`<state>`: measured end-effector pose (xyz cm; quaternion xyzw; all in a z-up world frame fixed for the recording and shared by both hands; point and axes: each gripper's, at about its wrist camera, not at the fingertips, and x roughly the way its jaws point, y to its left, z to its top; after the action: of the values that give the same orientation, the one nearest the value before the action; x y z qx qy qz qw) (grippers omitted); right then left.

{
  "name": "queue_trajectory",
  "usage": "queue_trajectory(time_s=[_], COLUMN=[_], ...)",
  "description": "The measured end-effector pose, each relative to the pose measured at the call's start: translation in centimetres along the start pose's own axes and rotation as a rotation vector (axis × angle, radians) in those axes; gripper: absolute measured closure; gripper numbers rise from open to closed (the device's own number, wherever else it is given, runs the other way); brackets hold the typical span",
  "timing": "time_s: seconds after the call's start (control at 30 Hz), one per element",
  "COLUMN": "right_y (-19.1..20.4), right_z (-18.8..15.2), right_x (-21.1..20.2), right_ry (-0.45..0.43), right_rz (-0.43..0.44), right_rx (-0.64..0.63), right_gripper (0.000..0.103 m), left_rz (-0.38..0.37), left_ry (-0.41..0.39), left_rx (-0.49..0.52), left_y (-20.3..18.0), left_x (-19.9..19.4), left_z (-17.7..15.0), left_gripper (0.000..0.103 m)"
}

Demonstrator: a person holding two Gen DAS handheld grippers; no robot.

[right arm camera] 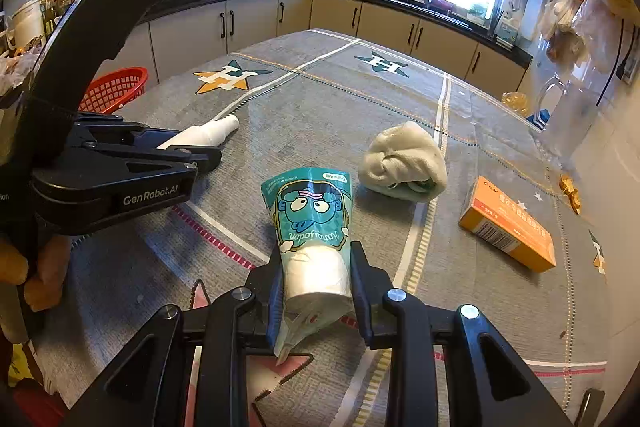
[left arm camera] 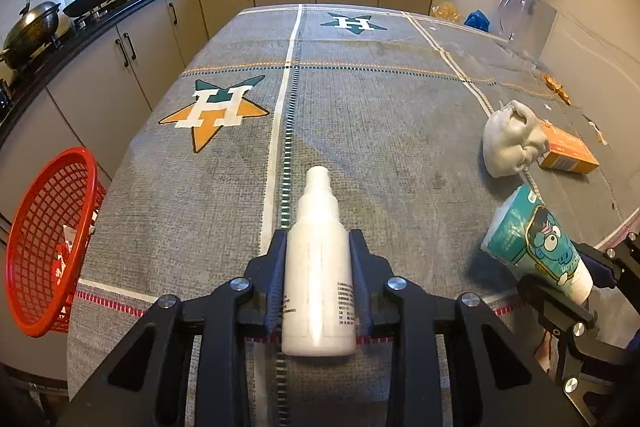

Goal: Collect trash
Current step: 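Lift the bottle and teal packet and carry both over the red basket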

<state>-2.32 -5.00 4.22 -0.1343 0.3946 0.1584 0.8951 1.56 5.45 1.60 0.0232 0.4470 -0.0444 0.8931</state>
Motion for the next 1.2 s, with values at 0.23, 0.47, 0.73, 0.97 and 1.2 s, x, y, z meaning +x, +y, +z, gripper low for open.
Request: queue_trajectory(time_s=[0.23,0.47,0.73,0.97,1.2], right_y=[0.1,0.2,0.7,1.4,2.4], right_z=[0.0,0.1,0.3,0.6,1.5], right_x=[-0.1,-0.3,-0.7,-1.0,-1.4], right_ry=[-0.004,-0.006,-0.014,-0.019,-0.031], right_rz=[-0.007,-0.013,-0.021,-0.027,-0.030], right_rx=[-0.008,-0.009,-0.023,-0.039,-0.067], right_gripper=[0.071,0.071,0.071,0.071,0.071], left_rz=[0.002,-0.005,-0.008,-0.009,-0.008], left_ry=[-0.011,-0.041,-0.082,-0.106,-0.124], left_rx=[0.003,-0.003,-0.010,-0.021,-0.043], left_y=[0.1,0.3,0.8,1.6,2.8], left_x=[-0.2,-1.4,-3.2,-4.3,-5.1], left_z=[-0.2,-0.3,-0.5,-0.7,-1.0], left_gripper=[0.074,0.074,0.074,0.074,0.074])
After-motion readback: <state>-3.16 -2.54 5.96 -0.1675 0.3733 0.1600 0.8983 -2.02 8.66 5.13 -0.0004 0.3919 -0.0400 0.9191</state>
